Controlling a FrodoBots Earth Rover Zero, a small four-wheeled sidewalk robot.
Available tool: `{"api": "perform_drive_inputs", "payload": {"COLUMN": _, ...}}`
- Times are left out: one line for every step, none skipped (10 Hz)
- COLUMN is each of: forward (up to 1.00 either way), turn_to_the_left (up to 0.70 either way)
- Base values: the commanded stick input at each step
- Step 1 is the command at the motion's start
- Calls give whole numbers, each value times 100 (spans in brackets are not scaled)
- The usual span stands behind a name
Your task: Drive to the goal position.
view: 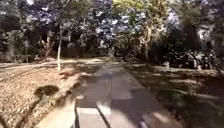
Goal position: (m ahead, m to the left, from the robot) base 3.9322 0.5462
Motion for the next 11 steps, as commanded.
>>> {"api": "perform_drive_inputs", "payload": {"forward": 50, "turn_to_the_left": 0}}
{"api": "perform_drive_inputs", "payload": {"forward": 50, "turn_to_the_left": 0}}
{"api": "perform_drive_inputs", "payload": {"forward": 50, "turn_to_the_left": 0}}
{"api": "perform_drive_inputs", "payload": {"forward": 50, "turn_to_the_left": 0}}
{"api": "perform_drive_inputs", "payload": {"forward": 50, "turn_to_the_left": 0}}
{"api": "perform_drive_inputs", "payload": {"forward": 50, "turn_to_the_left": 0}}
{"api": "perform_drive_inputs", "payload": {"forward": 50, "turn_to_the_left": 0}}
{"api": "perform_drive_inputs", "payload": {"forward": 50, "turn_to_the_left": -4}}
{"api": "perform_drive_inputs", "payload": {"forward": 50, "turn_to_the_left": -32}}
{"api": "perform_drive_inputs", "payload": {"forward": 50, "turn_to_the_left": -50}}
{"api": "perform_drive_inputs", "payload": {"forward": 50, "turn_to_the_left": -50}}
